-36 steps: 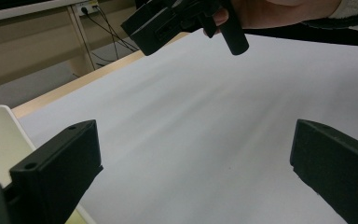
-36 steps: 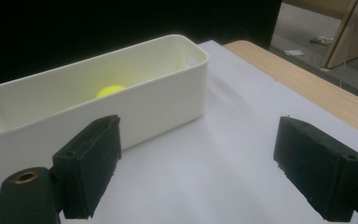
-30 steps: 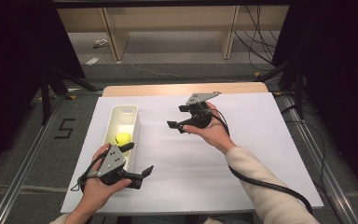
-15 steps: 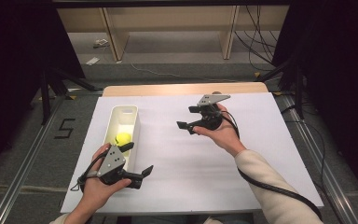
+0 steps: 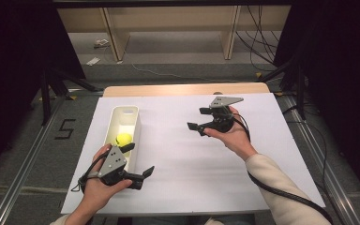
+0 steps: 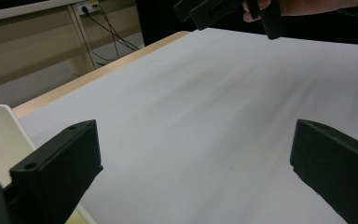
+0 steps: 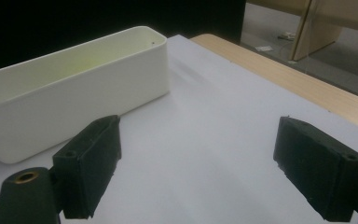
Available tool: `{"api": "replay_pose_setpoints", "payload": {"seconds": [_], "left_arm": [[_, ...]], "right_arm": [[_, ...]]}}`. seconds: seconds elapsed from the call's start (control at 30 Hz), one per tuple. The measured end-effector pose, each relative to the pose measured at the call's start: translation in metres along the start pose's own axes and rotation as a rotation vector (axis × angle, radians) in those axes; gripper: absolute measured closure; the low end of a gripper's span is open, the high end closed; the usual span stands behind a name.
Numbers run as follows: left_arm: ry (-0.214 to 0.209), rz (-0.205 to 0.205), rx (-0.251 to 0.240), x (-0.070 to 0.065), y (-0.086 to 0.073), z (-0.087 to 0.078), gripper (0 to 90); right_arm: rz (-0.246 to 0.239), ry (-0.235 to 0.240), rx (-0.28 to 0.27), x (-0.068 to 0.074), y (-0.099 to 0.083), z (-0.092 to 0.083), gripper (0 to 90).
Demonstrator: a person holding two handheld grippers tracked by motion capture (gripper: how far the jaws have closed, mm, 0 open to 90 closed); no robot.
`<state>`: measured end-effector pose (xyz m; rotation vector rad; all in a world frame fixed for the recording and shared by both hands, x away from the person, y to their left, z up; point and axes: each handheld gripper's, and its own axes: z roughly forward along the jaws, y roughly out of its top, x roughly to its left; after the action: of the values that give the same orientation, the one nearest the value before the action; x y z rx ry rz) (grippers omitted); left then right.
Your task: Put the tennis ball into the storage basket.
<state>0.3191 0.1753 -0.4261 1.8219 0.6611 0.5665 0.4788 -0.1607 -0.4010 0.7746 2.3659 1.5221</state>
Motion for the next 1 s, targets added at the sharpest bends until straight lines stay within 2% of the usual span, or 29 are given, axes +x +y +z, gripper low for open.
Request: {"api": "replay_pose_setpoints", "payload": {"seconds": [1.0], "left_arm": [[0.003, 0.0, 0.002, 0.001, 0.0, 0.0, 1.3]], "right_arm": [[0.025, -0.074, -0.013, -0.012, -0.02, -0.043, 15.6]]}}
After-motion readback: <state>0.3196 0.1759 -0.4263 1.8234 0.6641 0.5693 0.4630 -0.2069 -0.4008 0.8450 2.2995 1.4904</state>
